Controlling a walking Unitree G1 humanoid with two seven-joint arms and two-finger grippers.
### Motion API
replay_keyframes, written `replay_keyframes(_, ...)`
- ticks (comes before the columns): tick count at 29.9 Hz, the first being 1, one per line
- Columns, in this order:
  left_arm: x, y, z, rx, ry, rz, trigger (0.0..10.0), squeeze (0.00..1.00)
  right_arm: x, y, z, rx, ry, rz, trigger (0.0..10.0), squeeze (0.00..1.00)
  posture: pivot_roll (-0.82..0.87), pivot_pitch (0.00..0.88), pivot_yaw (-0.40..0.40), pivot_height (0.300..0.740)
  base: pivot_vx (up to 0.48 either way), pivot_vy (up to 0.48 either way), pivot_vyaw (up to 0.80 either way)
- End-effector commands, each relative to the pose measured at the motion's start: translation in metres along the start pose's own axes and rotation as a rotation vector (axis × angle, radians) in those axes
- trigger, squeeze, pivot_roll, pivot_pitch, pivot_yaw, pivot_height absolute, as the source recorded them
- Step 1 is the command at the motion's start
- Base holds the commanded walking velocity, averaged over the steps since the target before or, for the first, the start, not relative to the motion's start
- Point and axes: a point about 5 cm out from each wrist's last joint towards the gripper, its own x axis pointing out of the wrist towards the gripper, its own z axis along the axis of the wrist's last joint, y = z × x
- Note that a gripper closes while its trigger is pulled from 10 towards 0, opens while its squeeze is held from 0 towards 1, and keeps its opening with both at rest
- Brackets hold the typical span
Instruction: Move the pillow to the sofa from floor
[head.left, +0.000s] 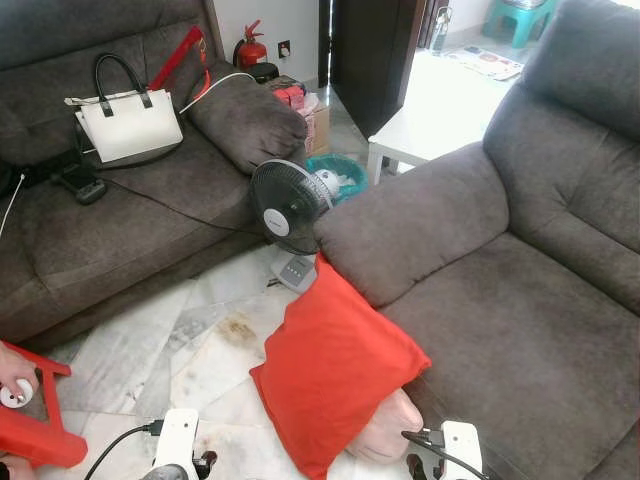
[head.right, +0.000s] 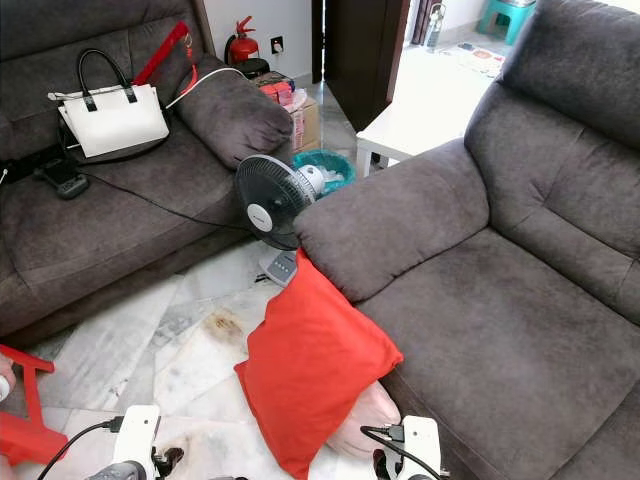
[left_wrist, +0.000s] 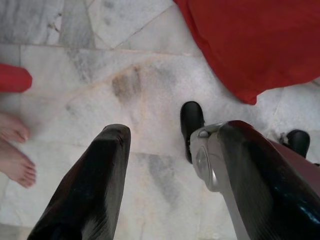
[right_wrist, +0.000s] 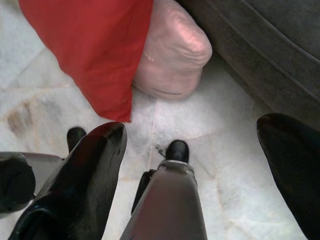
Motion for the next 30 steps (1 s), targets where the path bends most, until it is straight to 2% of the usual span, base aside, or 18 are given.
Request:
replay_keyframes(1, 0.0, -0.0005, -0.0016, -0.009, 0.014, -0.005, 10.0, 0.0, -0.0006, -0.0014, -0.0033, 0.012, 0.014, -0.009, 10.0, 0.0, 0.11, 0.066, -0.014, 0.74, 0.24, 0.0, -0.67)
replay_keyframes(21, 0.0, -0.0007, -0.0014, -0.01, 0.013, -0.006, 10.0, 0.0, -0.0005, -0.0016, -0.0026, -0.014, 0.015, -0.005, 10.0, 0.0, 0.11, 0.065, -0.014, 0.74, 0.251, 0.0, 0.0)
replay_keyframes(30, 0.0, -0.0002, -0.0008, 0.001, 0.006, -0.001, 10.0, 0.0, -0.0005, -0.0016, -0.0026, -0.013, 0.011, -0.005, 10.0, 0.0, 0.11, 0.066, -0.013, 0.74, 0.0, 0.0, 0.0)
